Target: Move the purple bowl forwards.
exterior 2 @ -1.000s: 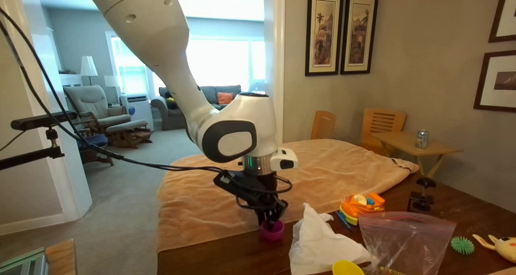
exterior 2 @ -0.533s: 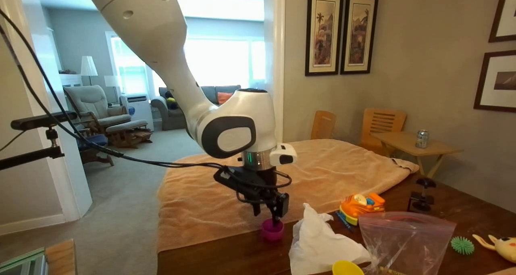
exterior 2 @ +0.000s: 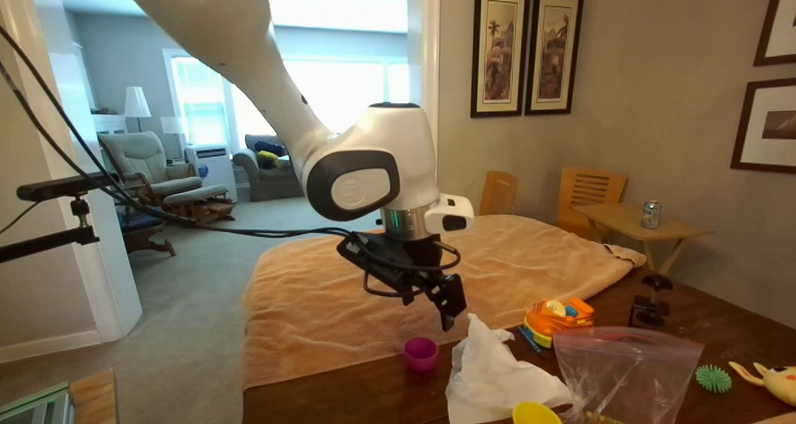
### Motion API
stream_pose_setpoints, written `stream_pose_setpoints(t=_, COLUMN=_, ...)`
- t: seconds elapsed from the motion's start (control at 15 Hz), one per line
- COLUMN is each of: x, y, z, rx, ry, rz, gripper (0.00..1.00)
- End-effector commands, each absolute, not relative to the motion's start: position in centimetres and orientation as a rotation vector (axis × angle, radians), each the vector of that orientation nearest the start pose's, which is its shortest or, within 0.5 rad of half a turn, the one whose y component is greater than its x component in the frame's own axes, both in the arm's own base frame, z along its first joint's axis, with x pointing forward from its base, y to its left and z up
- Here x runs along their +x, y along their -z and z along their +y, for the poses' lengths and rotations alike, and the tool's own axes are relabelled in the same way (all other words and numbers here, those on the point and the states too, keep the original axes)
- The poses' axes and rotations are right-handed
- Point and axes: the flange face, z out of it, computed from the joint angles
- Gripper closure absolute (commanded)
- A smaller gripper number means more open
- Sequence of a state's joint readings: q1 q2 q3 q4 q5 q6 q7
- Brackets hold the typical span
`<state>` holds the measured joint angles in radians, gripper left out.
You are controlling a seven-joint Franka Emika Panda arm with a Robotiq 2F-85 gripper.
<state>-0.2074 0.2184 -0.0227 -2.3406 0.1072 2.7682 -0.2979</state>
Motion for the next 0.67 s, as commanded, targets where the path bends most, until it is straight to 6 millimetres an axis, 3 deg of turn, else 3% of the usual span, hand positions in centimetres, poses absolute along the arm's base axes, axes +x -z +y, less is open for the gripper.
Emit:
stream_pose_setpoints(t=0.0, x=50.4, y=-27.9, z=-16.8, rx=-3.094, ry=0.340, rz=0.349, gripper=0.00)
stream_pose_setpoints(t=0.2, x=49.7, y=-28.6, z=-19.7, rx=-3.067, ry=0.364, rz=0.513, gripper=0.00)
stream_pose_setpoints(t=0.6, x=49.7, y=-29.0, z=-21.3, rx=-3.087, ry=0.377, rz=0.528, gripper=0.00)
